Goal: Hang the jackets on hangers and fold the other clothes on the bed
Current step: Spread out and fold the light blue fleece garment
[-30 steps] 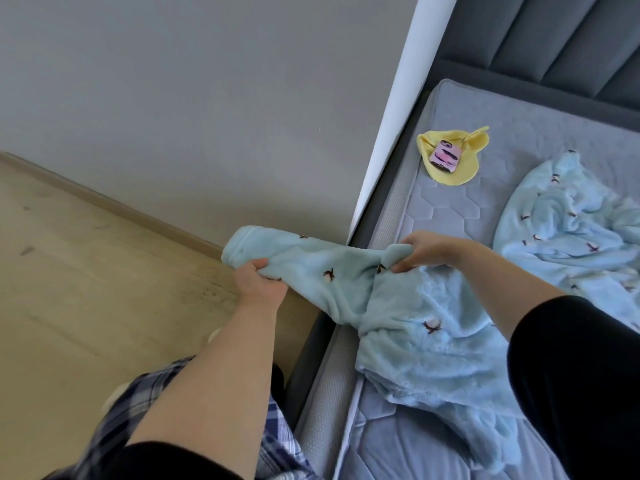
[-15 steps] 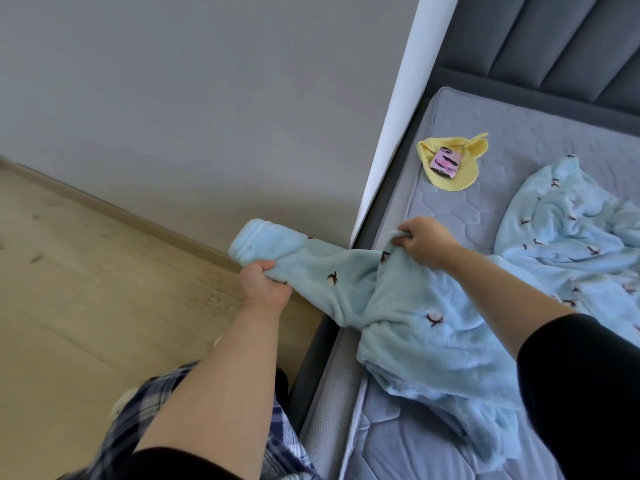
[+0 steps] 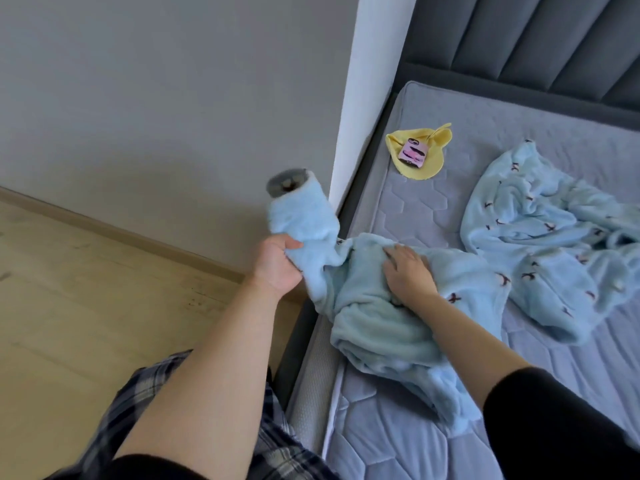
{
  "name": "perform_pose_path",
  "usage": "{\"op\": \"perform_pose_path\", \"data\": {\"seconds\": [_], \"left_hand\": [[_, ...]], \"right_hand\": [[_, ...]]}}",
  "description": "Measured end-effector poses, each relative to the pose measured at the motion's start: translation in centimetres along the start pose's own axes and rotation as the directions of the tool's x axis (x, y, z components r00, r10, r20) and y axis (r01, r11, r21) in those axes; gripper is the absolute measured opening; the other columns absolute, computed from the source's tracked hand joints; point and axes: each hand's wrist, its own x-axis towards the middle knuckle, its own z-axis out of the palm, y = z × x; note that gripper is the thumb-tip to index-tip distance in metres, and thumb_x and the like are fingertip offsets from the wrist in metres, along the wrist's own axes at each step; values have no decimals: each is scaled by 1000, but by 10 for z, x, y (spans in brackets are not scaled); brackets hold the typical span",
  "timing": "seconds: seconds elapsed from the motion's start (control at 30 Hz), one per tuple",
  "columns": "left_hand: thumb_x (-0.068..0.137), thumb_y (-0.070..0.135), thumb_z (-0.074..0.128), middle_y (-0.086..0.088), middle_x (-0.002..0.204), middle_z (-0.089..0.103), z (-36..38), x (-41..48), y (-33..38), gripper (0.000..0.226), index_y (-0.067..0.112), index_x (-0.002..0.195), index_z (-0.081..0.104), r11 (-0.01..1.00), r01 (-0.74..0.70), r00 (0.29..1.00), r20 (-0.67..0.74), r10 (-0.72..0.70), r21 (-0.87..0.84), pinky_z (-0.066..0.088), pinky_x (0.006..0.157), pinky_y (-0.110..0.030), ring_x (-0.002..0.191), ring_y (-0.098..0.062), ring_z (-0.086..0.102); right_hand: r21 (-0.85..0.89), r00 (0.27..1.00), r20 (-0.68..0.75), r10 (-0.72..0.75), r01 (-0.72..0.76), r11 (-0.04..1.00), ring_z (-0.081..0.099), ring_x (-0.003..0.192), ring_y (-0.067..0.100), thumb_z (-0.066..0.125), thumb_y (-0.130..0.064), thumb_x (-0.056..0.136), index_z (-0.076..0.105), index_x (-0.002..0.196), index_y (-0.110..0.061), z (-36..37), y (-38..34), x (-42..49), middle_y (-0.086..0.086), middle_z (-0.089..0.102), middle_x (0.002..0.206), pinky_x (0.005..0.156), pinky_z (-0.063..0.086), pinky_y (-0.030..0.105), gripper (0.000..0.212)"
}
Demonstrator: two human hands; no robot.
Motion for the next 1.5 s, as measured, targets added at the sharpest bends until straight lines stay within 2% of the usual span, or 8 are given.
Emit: {"op": "perform_pose_path", "data": {"seconds": [0.2,0.33,0.53,0.63,0.77,1.2,1.4,1.5], "left_hand": [[82,1,55,3,124,53,70,-25,-63,49,10,130,54,459,-271,901,391,-190,846,35,89,-1,111,-4,48],[92,49,49,7,160,6,64,-22,-119,68,27,151,22,-443,-616,770,378,-514,652,1,119,-45,147,-17,-3],[96,25,45,1,141,50,55,-17,-119,37,20,130,58,-39,-476,847,446,-290,879,27,112,-30,135,-16,39],[89,10,51,-6,125,62,49,-11,-115,30,11,114,68,-141,-482,872,489,13,865,41,102,-38,119,-25,54],[93,49,46,-5,156,22,27,1,-116,64,24,149,27,-364,-115,977,171,128,924,25,112,-49,142,-27,23],[91,55,50,-16,128,58,-9,11,-108,67,4,134,49,552,521,850,-458,-261,651,44,100,-38,114,-32,56],[99,43,38,-18,110,65,-25,-1,-105,46,6,114,62,-79,290,952,-296,-78,954,46,79,-32,98,-33,60],[101,34,33,-14,137,49,-18,3,-107,43,13,136,44,109,129,982,-143,125,986,38,103,-40,124,-31,46]], "right_hand": [[955,877,284,388,-296,-29,59,77,25,32,-27,101,59,95,-1,-78,27,-3,12,71,75,63,51,30,37],[914,860,384,338,-406,-4,63,90,31,31,-61,94,56,107,-3,-103,71,-21,18,67,96,75,49,41,65],[783,949,311,54,-288,551,66,98,21,64,-44,80,58,122,-7,-90,56,-29,8,68,109,78,54,32,56],[632,971,53,233,-213,745,58,72,17,74,-28,81,65,90,-14,-82,39,-18,1,62,78,60,48,16,20],[834,778,-100,621,-274,479,40,59,16,55,-27,90,56,73,-10,-75,49,2,5,49,72,47,34,20,23],[532,732,-38,680,-561,634,53,116,37,32,-32,101,57,119,8,-43,77,4,24,60,115,99,38,38,51],[548,822,-93,562,-429,718,55,92,28,46,-36,98,61,85,0,-33,80,-5,9,60,84,58,26,26,41],[658,828,-73,556,-379,651,46,62,16,55,-47,90,48,69,-9,-43,74,-12,1,45,62,50,31,24,44]]}}
